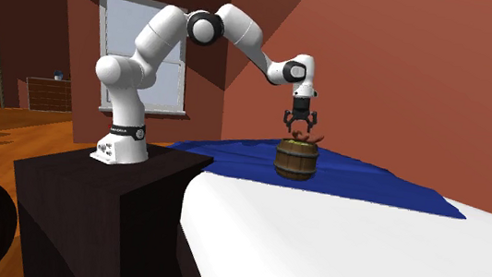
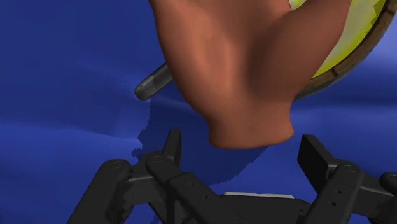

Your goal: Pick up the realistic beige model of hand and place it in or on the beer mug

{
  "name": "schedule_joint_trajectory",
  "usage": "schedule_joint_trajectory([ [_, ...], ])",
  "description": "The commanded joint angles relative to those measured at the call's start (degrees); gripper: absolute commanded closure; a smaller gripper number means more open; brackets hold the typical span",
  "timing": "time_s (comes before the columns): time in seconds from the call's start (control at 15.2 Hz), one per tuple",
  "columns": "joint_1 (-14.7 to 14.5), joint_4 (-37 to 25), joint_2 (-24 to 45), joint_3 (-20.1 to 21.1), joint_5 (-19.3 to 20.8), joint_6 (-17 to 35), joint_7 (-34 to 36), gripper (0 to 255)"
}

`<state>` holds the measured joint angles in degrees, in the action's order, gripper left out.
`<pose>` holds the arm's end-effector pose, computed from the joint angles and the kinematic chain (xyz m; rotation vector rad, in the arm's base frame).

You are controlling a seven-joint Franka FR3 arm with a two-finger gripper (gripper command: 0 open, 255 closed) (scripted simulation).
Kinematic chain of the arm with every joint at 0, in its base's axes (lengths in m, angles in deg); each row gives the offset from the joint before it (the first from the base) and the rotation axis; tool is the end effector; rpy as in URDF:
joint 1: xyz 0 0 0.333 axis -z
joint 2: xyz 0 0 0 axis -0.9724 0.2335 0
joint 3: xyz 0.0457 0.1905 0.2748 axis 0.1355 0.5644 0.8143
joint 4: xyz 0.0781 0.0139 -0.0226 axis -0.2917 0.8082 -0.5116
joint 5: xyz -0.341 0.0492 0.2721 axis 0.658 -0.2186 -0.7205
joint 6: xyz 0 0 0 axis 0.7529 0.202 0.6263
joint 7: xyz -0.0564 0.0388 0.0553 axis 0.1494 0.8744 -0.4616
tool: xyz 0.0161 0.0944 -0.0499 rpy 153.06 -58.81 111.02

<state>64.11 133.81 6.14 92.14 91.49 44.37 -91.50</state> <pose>0.6345 0.4500 0.3006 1.7995 2.5419 0.0681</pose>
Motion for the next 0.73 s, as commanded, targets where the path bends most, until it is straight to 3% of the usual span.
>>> schedule_joint_trajectory([
  [0.0,0.0,0.0,0.0,0.0,0.0,0.0,0.0,0],
  [0.66,0.58,-1.8,-3.43,1.34,-1.77,-4.97,-1.01,0],
])
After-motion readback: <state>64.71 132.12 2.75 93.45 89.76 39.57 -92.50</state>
